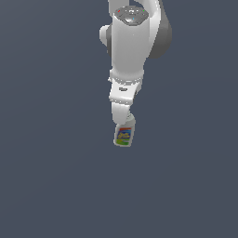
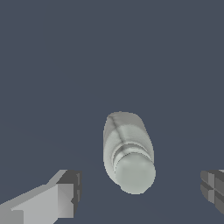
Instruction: Pick up the object and move it to a goal position.
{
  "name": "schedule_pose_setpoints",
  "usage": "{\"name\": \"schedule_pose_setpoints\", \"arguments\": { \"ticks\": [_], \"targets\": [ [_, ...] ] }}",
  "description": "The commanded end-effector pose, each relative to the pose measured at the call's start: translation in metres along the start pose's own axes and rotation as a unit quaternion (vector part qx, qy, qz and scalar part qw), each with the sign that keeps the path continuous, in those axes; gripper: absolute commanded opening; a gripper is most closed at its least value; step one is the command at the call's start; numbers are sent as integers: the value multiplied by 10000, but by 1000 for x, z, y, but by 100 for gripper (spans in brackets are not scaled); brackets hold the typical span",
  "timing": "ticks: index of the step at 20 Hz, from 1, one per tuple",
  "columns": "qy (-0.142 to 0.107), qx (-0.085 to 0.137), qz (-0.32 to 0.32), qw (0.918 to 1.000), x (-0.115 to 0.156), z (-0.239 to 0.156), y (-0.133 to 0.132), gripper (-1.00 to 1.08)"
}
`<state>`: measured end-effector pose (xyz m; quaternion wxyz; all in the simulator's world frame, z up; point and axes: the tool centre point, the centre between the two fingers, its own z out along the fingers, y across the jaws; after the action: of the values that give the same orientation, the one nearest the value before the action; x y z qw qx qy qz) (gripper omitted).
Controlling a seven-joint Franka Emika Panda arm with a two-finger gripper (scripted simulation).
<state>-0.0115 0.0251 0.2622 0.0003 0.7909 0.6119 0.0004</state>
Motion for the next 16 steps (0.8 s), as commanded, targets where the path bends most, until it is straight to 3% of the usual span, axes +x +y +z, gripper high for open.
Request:
{"name": "schedule_pose_setpoints", "arguments": {
  "ticks": [1,9,10,16],
  "targets": [
    [-1,5,-6,10000,0,13,-1,100],
    [-1,5,-13,10000,0,32,0,100],
    [-1,5,-13,10000,0,32,0,-100],
    [-1,5,-13,10000,0,32,0,-100]
  ]
}}
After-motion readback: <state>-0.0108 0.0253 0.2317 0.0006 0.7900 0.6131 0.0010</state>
